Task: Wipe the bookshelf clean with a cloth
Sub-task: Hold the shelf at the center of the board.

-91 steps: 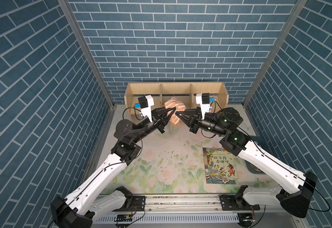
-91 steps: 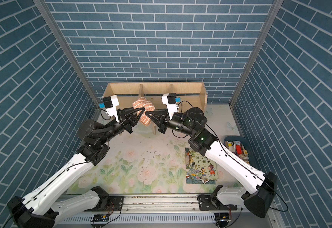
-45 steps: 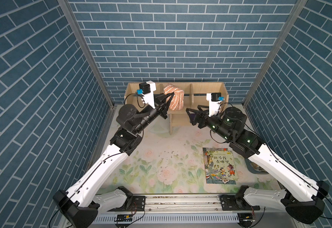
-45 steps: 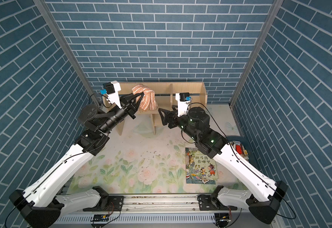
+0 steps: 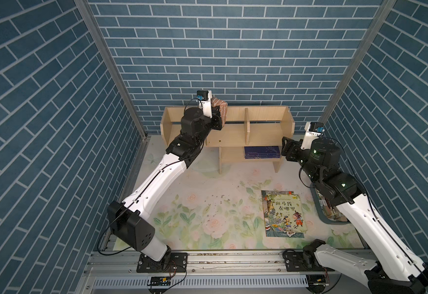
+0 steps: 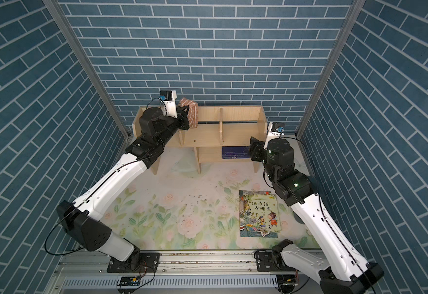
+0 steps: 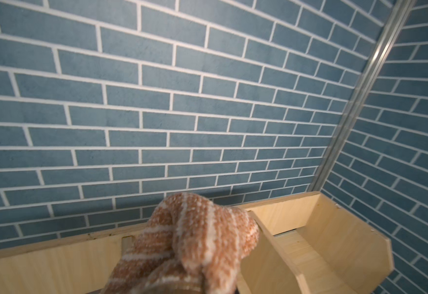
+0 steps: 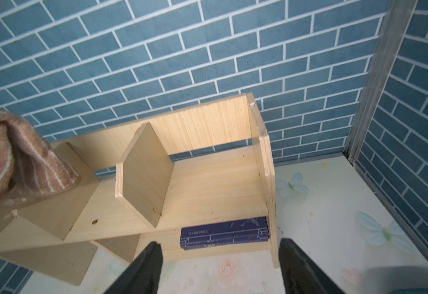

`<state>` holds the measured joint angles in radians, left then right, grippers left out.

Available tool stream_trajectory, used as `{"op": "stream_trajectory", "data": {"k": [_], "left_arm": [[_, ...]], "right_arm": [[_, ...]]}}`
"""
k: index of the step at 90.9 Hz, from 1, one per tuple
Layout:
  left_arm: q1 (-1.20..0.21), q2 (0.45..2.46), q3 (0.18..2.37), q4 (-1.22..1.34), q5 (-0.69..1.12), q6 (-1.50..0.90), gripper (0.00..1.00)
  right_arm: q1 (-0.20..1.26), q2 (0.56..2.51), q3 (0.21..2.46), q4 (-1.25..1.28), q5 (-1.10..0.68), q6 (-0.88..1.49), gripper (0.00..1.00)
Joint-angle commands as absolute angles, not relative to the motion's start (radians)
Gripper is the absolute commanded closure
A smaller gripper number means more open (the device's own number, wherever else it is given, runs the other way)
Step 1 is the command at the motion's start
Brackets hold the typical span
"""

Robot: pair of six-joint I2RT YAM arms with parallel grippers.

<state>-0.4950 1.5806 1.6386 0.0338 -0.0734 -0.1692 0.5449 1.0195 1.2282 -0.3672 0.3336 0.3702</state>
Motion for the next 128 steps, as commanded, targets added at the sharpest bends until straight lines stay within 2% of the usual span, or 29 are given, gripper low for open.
{"op": "stream_trajectory", "data": {"k": [1, 25, 41, 63, 84, 106, 128], "left_arm": [[-0.452, 1.600, 1.672, 0.022, -0.123, -0.166, 1.00], [-0.422, 1.657, 1.706, 0.017, -0.164, -0.133, 1.00], [-0.419, 1.705, 1.758, -0.001, -0.154, -0.129, 1.00], [-0.420, 1.816, 1.941, -0.049, -0.088, -0.163, 1.00], [-0.403, 1.897, 2.119, -0.163, -0.261, -0.153, 1.00], [-0.297, 1.835, 2.074, -0.244, -0.372, -0.178, 1.00], [-0.163, 1.691, 1.881, -0.223, -0.388, -0.230, 1.00]], "right_arm": [[0.544, 0.966, 1.164, -0.300, 0.254, 0.326, 0.26], [0.544, 1.062, 1.116, -0.253, 0.199, 0.320, 0.33], [0.545, 1.108, 1.059, -0.133, 0.175, 0.308, 0.34], [0.544, 1.143, 1.039, -0.088, 0.163, 0.273, 0.35], [0.544, 1.129, 1.029, -0.087, 0.181, 0.273, 0.35], [0.545, 1.090, 1.038, -0.109, 0.199, 0.276, 0.36], [0.545, 1.079, 1.071, -0.142, 0.202, 0.278, 0.36]]}}
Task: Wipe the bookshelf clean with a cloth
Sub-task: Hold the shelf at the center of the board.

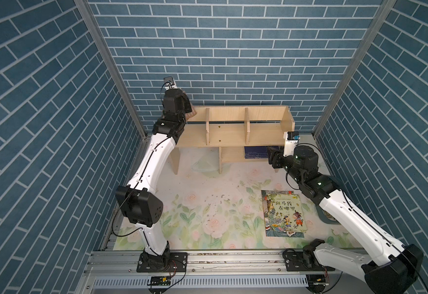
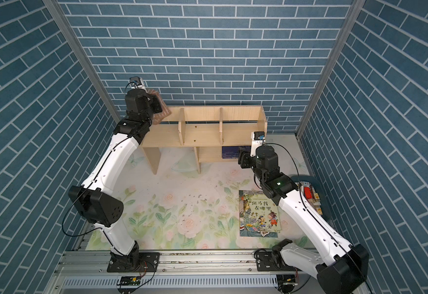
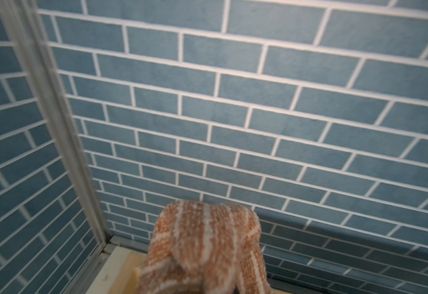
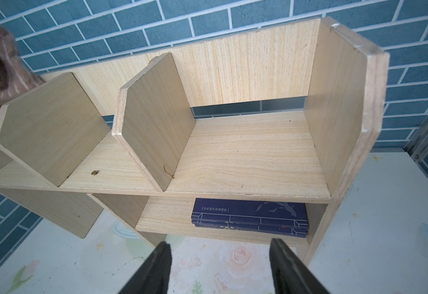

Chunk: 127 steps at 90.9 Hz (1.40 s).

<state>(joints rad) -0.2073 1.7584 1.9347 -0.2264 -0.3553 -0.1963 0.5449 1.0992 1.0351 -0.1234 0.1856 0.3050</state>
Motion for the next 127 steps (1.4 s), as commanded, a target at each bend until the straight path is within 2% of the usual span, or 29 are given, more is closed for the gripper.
{"op": "stream_trajectory", "data": {"k": [1, 18, 33, 68, 81, 95, 107, 127], "left_arm": [[-0.158, 1.687, 1.874, -0.224, -0.387, -0.231, 1.00], [-0.123, 1.607, 1.778, -0.163, -0.311, -0.238, 1.00], [-0.122, 1.633, 1.792, -0.154, -0.294, -0.262, 1.00], [-0.194, 1.803, 1.884, -0.063, 0.057, -0.294, 1.00], [-0.275, 1.829, 1.948, -0.066, 0.057, -0.219, 1.00], [-0.287, 1.850, 2.006, -0.105, 0.003, -0.214, 1.00], [-0.253, 1.845, 2.015, -0.166, -0.123, -0.207, 1.00], [-0.145, 1.753, 1.908, -0.201, -0.204, -0.243, 1.00]], "right_arm": [[0.545, 1.079, 1.072, -0.143, 0.201, 0.279, 0.36], [0.545, 1.075, 1.068, -0.149, 0.192, 0.283, 0.36], [0.544, 1.073, 1.062, -0.151, 0.190, 0.283, 0.36], [0.545, 1.074, 1.058, -0.150, 0.172, 0.284, 0.36], [0.545, 1.078, 1.059, -0.143, 0.160, 0.298, 0.36], [0.545, 1.086, 1.060, -0.139, 0.148, 0.311, 0.37], [0.545, 1.079, 1.056, -0.138, 0.148, 0.313, 0.37], [0.544, 1.069, 1.049, -0.135, 0.143, 0.313, 0.37]]}}
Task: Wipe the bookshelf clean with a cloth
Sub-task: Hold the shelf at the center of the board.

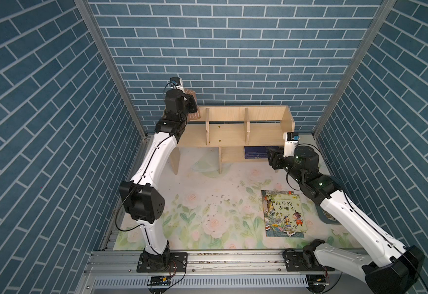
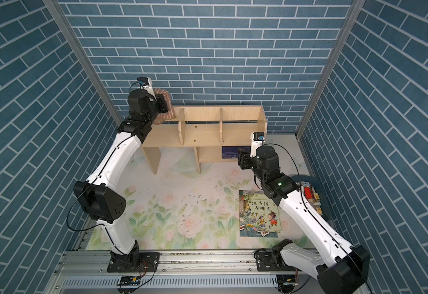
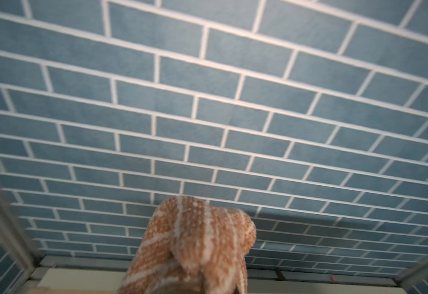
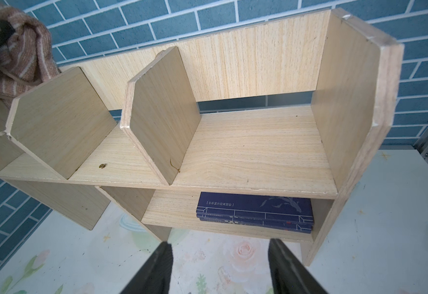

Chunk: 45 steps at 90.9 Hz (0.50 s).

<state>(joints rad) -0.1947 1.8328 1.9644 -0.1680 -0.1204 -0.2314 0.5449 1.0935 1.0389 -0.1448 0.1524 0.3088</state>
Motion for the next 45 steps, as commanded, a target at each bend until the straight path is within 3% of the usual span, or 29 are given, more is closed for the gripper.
{"op": "stream_trajectory", "data": {"k": [1, 22, 45], "left_arm": [[-0.141, 1.745, 1.901, -0.200, -0.210, -0.243, 1.00], [-0.101, 1.670, 1.805, -0.191, -0.241, -0.267, 1.00], [-0.107, 1.697, 1.773, -0.140, -0.065, -0.320, 1.00]], "right_arm": [[0.545, 1.069, 1.049, -0.134, 0.143, 0.313, 0.37], [0.545, 1.068, 1.039, -0.124, 0.135, 0.314, 0.37], [0.545, 1.071, 1.032, -0.123, 0.129, 0.314, 0.37]]}}
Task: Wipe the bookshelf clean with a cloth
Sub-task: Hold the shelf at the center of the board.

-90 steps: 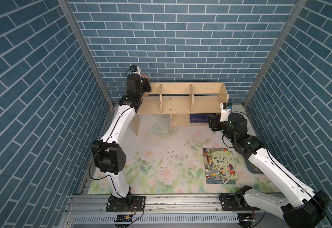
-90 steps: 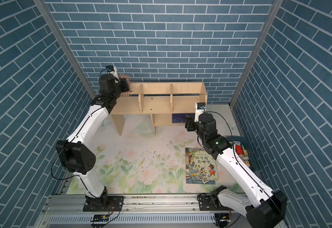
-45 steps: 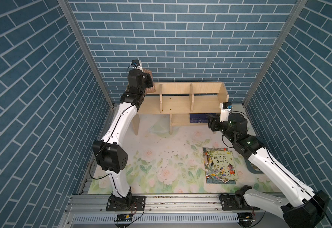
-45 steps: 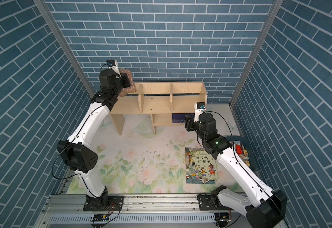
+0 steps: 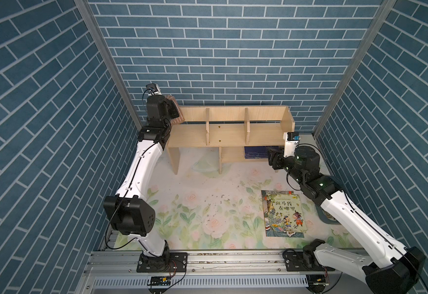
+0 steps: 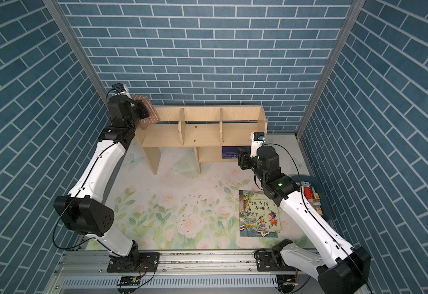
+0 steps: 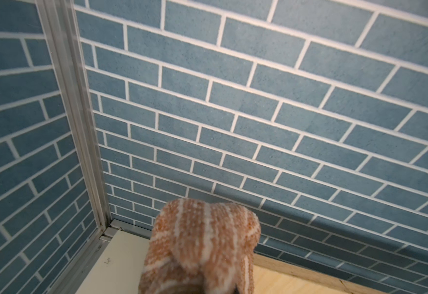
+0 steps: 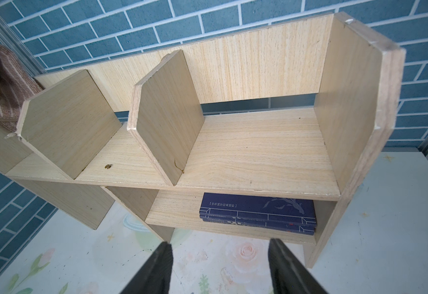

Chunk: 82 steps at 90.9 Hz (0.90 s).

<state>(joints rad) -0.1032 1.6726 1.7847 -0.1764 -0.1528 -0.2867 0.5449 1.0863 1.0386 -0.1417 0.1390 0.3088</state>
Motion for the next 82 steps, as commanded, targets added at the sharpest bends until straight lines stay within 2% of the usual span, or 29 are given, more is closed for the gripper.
{"op": "stream_trajectory", "data": {"k": [1, 30, 52, 68, 82], "left_arm": [[-0.108, 1.698, 1.774, -0.138, -0.057, -0.321, 1.00], [-0.244, 1.752, 1.857, -0.076, 0.139, -0.284, 1.00], [-0.337, 1.798, 1.951, -0.151, 0.181, -0.199, 1.00], [-0.325, 1.778, 1.930, -0.216, 0.024, -0.142, 1.00], [-0.245, 1.724, 1.882, -0.221, -0.088, -0.193, 1.00]], "right_arm": [[0.544, 1.071, 1.031, -0.123, 0.129, 0.314, 0.37], [0.544, 1.091, 1.054, -0.132, 0.115, 0.329, 0.37], [0.545, 1.096, 1.095, -0.166, 0.121, 0.330, 0.37], [0.545, 1.097, 1.086, -0.157, 0.117, 0.334, 0.38], [0.544, 1.104, 1.067, -0.138, 0.115, 0.343, 0.38]]}}
